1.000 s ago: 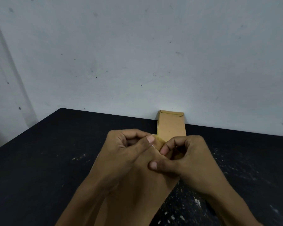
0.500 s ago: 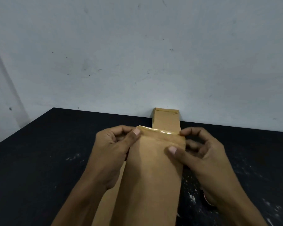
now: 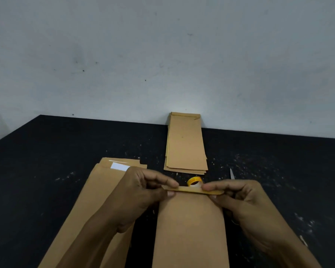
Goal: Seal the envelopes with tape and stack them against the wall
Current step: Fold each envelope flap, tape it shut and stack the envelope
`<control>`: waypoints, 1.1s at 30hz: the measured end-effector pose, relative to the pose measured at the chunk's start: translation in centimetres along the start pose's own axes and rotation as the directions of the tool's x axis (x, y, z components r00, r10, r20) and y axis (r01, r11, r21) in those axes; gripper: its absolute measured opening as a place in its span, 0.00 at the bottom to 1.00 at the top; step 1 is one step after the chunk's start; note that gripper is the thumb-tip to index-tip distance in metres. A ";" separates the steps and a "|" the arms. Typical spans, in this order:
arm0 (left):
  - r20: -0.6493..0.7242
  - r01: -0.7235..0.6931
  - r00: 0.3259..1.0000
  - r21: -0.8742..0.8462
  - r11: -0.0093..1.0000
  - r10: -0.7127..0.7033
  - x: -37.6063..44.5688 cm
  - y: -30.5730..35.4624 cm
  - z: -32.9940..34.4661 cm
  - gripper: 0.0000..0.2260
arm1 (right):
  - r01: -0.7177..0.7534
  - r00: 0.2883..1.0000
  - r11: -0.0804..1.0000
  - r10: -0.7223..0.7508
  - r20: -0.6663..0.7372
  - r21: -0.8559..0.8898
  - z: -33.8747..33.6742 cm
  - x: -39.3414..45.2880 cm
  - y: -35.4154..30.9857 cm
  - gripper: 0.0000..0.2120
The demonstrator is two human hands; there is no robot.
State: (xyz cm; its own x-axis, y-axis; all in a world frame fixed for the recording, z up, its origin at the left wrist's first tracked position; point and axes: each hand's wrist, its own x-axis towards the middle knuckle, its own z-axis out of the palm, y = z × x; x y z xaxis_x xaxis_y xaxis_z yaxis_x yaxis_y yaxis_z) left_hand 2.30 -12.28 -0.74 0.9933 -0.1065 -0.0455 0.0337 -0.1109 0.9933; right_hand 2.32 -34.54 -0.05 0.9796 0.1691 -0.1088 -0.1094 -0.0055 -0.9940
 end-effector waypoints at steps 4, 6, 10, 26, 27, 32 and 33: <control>0.021 0.063 0.998 0.125 0.990 -0.066 0.3 -1.5 0.0 0.13 | -0.056 0.998 0.990 0.059 0.020 -0.130 -0.7 0.3 1.1 0.15; 0.028 0.084 0.996 0.171 0.982 -0.090 0.3 -2.2 0.0 0.17 | -0.084 0.996 0.979 0.087 0.008 -0.188 -1.0 0.4 1.5 0.16; 0.014 -0.071 0.997 0.297 0.952 0.070 0.2 -3.0 0.8 0.14 | -0.006 1.000 0.955 -0.001 -0.022 -0.296 -0.8 0.5 2.5 0.13; 0.184 -0.399 0.869 0.810 0.429 0.460 1.8 -7.4 1.0 0.11 | 0.337 0.842 0.184 -0.498 0.208 -0.923 -1.0 1.7 7.5 0.10; 0.174 -0.392 0.871 0.812 0.434 0.460 1.9 -7.3 1.1 0.11 | 0.340 0.837 0.170 -0.503 0.215 -0.925 -0.9 1.7 7.6 0.10; -0.015 -0.283 0.927 0.629 0.724 0.376 3.3 -4.3 3.0 0.05 | 0.331 0.831 0.144 -0.513 0.215 -0.933 -0.8 1.9 7.7 0.11; -0.031 -0.241 0.950 0.562 0.791 0.311 4.1 -3.5 3.6 0.06 | 0.335 0.824 0.146 -0.524 0.215 -0.931 -0.8 1.9 7.8 0.10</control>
State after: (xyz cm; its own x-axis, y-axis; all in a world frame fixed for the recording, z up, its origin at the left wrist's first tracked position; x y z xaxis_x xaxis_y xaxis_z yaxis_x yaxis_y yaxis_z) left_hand 5.80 -15.93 -4.77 0.9574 -0.1047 0.2692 -0.2748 -0.6172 0.7373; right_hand 3.50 -35.04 -8.03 0.8283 0.3538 0.4344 0.4695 -0.8615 -0.1936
